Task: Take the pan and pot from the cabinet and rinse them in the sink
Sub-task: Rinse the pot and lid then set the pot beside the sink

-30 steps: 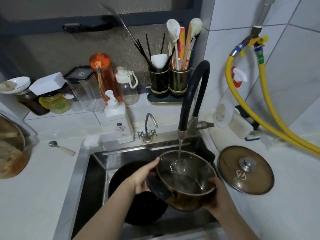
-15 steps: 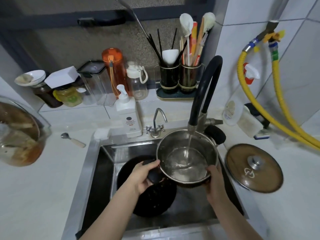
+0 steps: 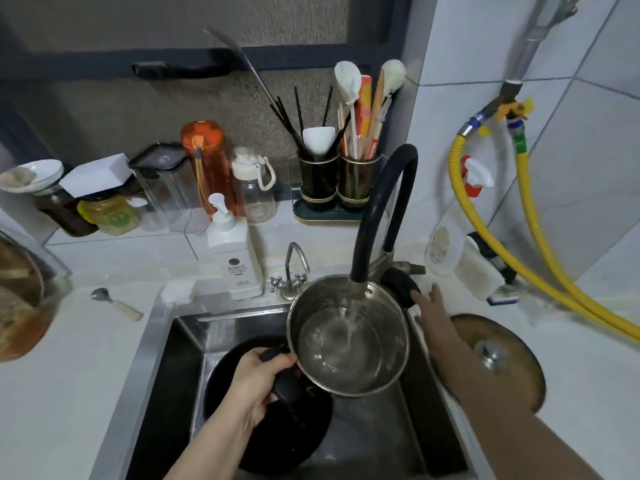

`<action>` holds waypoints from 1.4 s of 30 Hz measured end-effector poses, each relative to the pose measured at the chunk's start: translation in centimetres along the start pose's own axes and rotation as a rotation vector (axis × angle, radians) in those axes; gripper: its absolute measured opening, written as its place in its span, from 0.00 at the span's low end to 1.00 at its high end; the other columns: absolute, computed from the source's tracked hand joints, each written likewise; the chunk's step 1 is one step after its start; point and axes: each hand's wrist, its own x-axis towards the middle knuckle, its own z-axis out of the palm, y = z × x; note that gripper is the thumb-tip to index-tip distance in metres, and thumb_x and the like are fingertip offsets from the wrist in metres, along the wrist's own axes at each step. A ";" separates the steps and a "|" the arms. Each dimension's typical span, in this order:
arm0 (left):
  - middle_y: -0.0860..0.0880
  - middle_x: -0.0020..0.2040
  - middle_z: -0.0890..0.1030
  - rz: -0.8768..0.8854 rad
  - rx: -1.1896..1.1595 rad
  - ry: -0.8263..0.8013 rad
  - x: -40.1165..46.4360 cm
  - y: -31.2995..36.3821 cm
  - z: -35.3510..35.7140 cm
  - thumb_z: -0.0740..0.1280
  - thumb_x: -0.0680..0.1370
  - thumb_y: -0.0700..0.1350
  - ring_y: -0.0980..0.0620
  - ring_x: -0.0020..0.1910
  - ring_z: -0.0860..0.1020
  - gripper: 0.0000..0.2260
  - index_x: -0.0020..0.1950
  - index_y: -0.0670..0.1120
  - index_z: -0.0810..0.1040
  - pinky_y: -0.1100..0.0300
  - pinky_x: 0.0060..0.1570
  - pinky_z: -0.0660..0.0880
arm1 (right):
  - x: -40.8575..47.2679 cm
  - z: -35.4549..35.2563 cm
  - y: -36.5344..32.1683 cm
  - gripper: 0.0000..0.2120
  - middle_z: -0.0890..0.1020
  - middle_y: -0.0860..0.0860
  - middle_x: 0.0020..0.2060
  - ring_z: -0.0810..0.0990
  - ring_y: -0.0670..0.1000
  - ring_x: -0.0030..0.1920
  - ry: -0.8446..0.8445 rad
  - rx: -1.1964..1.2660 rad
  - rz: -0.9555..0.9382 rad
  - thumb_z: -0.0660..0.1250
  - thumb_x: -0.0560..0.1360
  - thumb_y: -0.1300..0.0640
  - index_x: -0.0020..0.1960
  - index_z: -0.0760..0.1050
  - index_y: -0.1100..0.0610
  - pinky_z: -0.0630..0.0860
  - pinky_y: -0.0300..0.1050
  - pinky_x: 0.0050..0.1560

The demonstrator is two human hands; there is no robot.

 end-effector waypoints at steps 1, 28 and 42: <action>0.35 0.40 0.81 0.000 0.012 0.005 0.0 0.1 0.1 0.71 0.71 0.34 0.43 0.37 0.80 0.15 0.55 0.29 0.74 0.55 0.34 0.77 | 1.2 -0.2 -1.3 0.33 0.56 0.53 0.75 0.60 0.57 0.73 0.014 -0.079 -0.047 0.58 0.79 0.59 0.77 0.43 0.53 0.61 0.52 0.70; 0.43 0.37 0.84 0.011 0.208 -0.073 -1.3 1.7 -2.5 0.72 0.72 0.37 0.49 0.31 0.82 0.06 0.48 0.37 0.80 0.58 0.34 0.78 | -0.4 -2.5 3.5 0.17 0.80 0.60 0.47 0.78 0.52 0.38 -0.191 -0.556 0.029 0.69 0.73 0.64 0.61 0.73 0.66 0.78 0.37 0.30; 0.51 0.45 0.78 0.465 0.902 -0.157 -4.0 3.1 -6.1 0.73 0.70 0.33 0.52 0.47 0.77 0.15 0.46 0.51 0.73 0.61 0.51 0.72 | -9.4 -5.1 3.3 0.15 0.80 0.59 0.47 0.79 0.59 0.51 -0.092 -0.494 -0.188 0.69 0.69 0.72 0.53 0.75 0.60 0.76 0.54 0.54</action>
